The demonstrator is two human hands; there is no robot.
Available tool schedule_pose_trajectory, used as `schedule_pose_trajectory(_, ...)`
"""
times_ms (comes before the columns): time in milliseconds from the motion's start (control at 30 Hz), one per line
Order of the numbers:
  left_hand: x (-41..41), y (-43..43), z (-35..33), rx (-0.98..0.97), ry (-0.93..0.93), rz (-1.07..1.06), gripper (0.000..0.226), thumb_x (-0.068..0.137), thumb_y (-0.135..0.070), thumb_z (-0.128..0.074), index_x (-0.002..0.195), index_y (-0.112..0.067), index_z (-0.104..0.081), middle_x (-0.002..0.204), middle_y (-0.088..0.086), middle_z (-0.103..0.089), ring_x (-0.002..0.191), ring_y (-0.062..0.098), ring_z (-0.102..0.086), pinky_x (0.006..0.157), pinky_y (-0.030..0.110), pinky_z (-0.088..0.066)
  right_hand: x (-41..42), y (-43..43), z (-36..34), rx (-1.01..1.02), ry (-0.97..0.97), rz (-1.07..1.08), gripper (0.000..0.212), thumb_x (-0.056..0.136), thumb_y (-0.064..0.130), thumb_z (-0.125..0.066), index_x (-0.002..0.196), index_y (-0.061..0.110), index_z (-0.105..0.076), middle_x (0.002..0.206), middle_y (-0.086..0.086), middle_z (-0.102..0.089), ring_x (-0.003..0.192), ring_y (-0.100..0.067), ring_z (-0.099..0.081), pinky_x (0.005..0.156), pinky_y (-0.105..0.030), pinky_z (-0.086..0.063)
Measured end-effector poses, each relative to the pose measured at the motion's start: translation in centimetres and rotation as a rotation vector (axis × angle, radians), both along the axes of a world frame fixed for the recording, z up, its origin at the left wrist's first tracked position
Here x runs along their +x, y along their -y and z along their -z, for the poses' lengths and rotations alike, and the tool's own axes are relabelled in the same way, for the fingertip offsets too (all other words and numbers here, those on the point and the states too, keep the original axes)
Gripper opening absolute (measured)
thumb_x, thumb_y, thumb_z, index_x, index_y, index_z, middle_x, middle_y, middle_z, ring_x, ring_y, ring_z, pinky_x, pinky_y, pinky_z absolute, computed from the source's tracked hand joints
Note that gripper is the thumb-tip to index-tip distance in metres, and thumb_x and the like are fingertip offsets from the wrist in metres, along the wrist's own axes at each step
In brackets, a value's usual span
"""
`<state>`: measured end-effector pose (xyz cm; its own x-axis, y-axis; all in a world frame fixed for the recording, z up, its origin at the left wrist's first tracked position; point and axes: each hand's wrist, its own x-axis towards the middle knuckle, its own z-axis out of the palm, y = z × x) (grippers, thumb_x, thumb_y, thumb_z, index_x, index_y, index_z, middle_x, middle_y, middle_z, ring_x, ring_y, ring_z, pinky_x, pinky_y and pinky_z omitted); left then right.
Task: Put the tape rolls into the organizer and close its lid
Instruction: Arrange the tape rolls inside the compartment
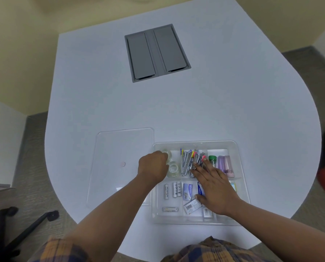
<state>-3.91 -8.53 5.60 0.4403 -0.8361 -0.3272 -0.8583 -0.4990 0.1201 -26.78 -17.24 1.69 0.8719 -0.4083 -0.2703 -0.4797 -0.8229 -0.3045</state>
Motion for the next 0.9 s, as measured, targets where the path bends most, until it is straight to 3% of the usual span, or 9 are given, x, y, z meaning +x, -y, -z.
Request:
schedule_pose_trajectory(100,-0.8,0.1,0.3,0.038,0.009,-0.087,0.025,0.091,-0.041,-0.053,0.08,-0.019,-0.06,0.092,0.004,-0.068,0.084,0.027,-0.065,0.062,0.029,-0.037,0.1,0.0,0.0,0.008,0.008,0.006,0.083,0.082,0.05,-0.058,0.152,0.03,-0.018,0.164,0.009,-0.007,0.147,-0.015,0.017,0.117,-0.046,-0.012)
schedule_pose_trajectory(200,-1.5,0.6,0.6,0.047,0.005,-0.186,0.024,0.09,-0.036,-0.055,0.072,-0.022,-0.051,0.089,0.005,-0.068,0.074,0.026,-0.06,0.057,0.027,-0.034,0.1,0.0,0.1,-0.002,0.003,0.001,0.082,0.082,0.05,-0.057,0.152,0.029,-0.019,0.164,0.008,-0.009,0.148,-0.016,0.016,0.117,-0.046,-0.013)
schedule_pose_trajectory(267,-2.1,1.0,0.5,0.08,0.026,-0.218,0.017,0.086,-0.028,-0.06,0.073,-0.021,-0.052,0.091,0.004,-0.067,0.071,0.024,-0.057,0.054,0.025,-0.031,0.1,0.0,0.1,-0.008,0.002,0.002,0.083,0.081,0.05,-0.058,0.152,0.03,-0.019,0.164,0.008,-0.009,0.149,-0.017,0.013,0.117,-0.047,-0.015)
schedule_pose_trajectory(333,-2.5,1.3,0.5,0.121,0.015,-0.229,0.005,0.084,-0.02,-0.063,0.081,-0.02,-0.059,0.094,0.003,-0.067,0.08,0.024,-0.064,0.057,0.026,-0.035,0.0,0.0,0.1,-0.008,0.007,0.004,0.083,0.08,0.05,-0.059,0.151,0.029,-0.021,0.164,0.008,-0.012,0.149,-0.017,0.01,0.116,-0.048,-0.018)
schedule_pose_trajectory(433,-2.8,1.5,0.6,0.153,-0.02,-0.237,0.006,0.082,-0.015,-0.064,0.086,-0.018,-0.06,0.096,0.004,-0.067,0.086,0.025,-0.066,0.062,0.028,-0.041,0.0,0.0,0.2,-0.008,0.01,0.007,0.083,0.08,0.05,-0.059,0.151,0.029,-0.022,0.164,0.008,-0.012,0.15,-0.017,0.01,0.116,-0.049,-0.018)
schedule_pose_trajectory(733,-2.7,1.4,0.5,0.161,-0.023,-0.269,0.018,0.083,-0.031,-0.064,0.094,-0.017,-0.063,0.096,0.002,-0.067,0.089,0.025,-0.066,0.062,0.028,-0.039,0.0,-0.1,0.4,-0.014,0.017,0.006,0.083,0.081,0.049,-0.059,0.151,0.03,-0.021,0.164,0.007,-0.012,0.149,-0.016,0.011,0.116,-0.047,-0.016)
schedule_pose_trajectory(900,-3.2,1.8,0.7,0.204,-0.007,-0.305,0.017,0.082,-0.026,-0.063,0.097,-0.02,-0.064,0.096,0.0,-0.067,0.087,0.022,-0.066,0.06,0.026,-0.038,0.0,-0.1,0.4,-0.014,0.02,0.011,0.082,0.08,0.048,-0.06,0.151,0.03,-0.023,0.163,0.008,-0.013,0.148,-0.015,0.012,0.116,-0.046,-0.016)
